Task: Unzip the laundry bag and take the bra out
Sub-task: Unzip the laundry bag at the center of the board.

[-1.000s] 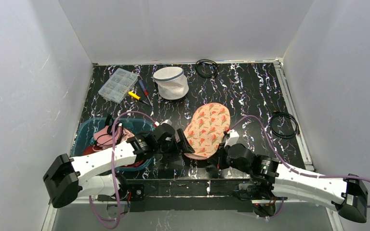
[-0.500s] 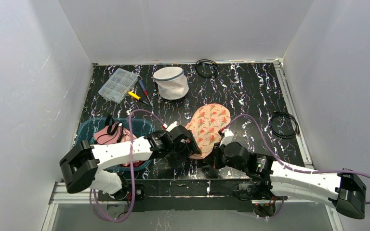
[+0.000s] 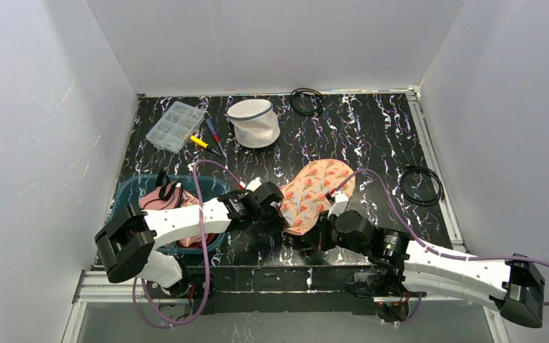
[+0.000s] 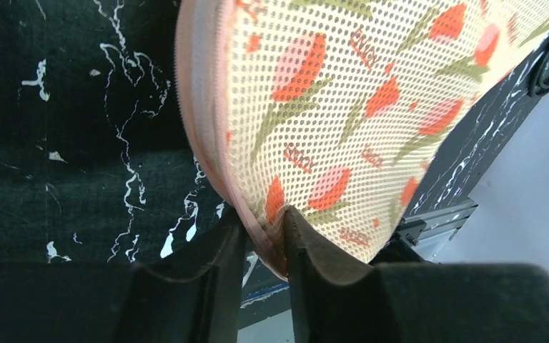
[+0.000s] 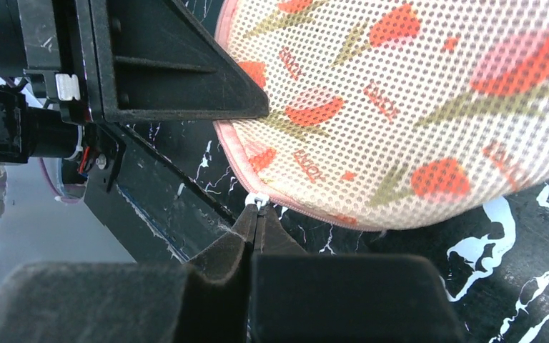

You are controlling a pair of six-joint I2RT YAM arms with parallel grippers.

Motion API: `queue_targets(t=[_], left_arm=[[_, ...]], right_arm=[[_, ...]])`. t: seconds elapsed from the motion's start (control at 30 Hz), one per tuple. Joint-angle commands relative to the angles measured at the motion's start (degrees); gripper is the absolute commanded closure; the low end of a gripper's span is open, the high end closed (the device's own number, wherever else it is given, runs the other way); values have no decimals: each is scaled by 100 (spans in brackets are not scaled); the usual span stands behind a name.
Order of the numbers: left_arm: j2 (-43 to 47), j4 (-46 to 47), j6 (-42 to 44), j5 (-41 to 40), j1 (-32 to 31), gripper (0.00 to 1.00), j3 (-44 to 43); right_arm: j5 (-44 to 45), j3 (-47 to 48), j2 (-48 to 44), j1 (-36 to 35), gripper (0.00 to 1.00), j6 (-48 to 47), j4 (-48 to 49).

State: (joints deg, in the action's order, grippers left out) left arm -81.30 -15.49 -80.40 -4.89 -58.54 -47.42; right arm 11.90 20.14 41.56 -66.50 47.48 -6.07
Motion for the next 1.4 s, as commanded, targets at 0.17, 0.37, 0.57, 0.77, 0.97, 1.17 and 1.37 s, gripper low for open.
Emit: queue_targets(t=[0.17,0.37,0.57,0.77,0.97,1.17,1.37], left_arm=[[221,-316,-22,-357,60,100,-15],[273,-489,-60,-454,93,100,19],[496,-697,-222,-583,208,100,179],[714,-712,-308,-614,273,100,374],[692,-587,-378,-515,273,100,491],[675,-438,-329,-390,269,100,516],[1019,-319,-38,-277,207,61,570]], right_arm=[[224,107,-379,-6,99,-65,-249],[380,98,-604,-6,99,-64,-566],[411,8,-776,-8,99,16,-786],[670,-181,-1016,-6,99,174,-1008],[942,-276,-1006,-5,99,401,-1028],[1042,-255,-825,-6,99,614,-1044],[1071,-162,-1365,-4,25,1019,-1237]])
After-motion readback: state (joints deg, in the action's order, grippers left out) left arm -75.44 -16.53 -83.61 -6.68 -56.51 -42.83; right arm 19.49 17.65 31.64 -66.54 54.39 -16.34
